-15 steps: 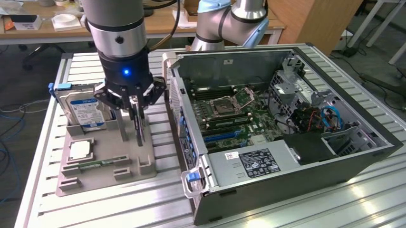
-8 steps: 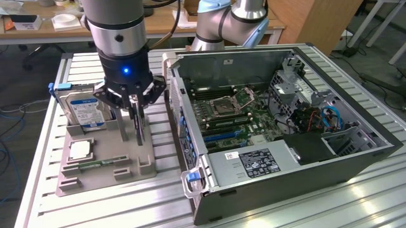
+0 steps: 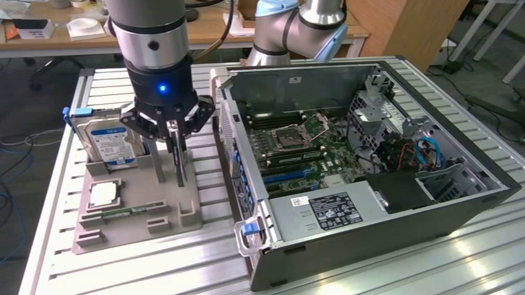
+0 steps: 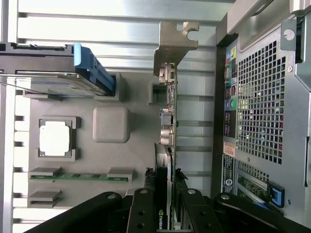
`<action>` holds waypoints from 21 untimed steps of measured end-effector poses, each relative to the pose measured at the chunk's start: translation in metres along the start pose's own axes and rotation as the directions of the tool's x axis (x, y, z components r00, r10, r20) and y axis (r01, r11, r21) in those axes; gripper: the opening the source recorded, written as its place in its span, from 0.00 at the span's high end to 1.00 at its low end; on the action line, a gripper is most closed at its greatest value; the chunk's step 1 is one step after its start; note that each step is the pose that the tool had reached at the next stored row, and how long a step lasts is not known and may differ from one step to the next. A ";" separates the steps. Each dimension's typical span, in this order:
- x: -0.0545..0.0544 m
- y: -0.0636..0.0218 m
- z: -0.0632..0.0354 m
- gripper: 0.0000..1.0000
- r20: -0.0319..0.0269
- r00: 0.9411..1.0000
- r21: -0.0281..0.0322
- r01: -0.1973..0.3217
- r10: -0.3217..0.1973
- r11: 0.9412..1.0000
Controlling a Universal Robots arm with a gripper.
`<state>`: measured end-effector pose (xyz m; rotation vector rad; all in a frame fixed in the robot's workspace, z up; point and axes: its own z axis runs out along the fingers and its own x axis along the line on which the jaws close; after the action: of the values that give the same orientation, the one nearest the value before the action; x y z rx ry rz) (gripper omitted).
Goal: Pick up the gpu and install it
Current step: 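Pick up the gpu and move the gpu toward the slot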
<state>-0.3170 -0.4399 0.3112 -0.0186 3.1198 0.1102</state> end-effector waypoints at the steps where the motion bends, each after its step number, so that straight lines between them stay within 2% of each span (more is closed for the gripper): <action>1: 0.000 0.0000 -0.0004 0.74 0.000 1.000 0.000 0.000 0.000 1.000; 21: 0.000 0.0008 -0.0114 0.74 0.000 1.000 0.000 0.001 -0.001 1.000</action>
<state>-0.3170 -0.4399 0.3227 -0.0205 3.1199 0.1104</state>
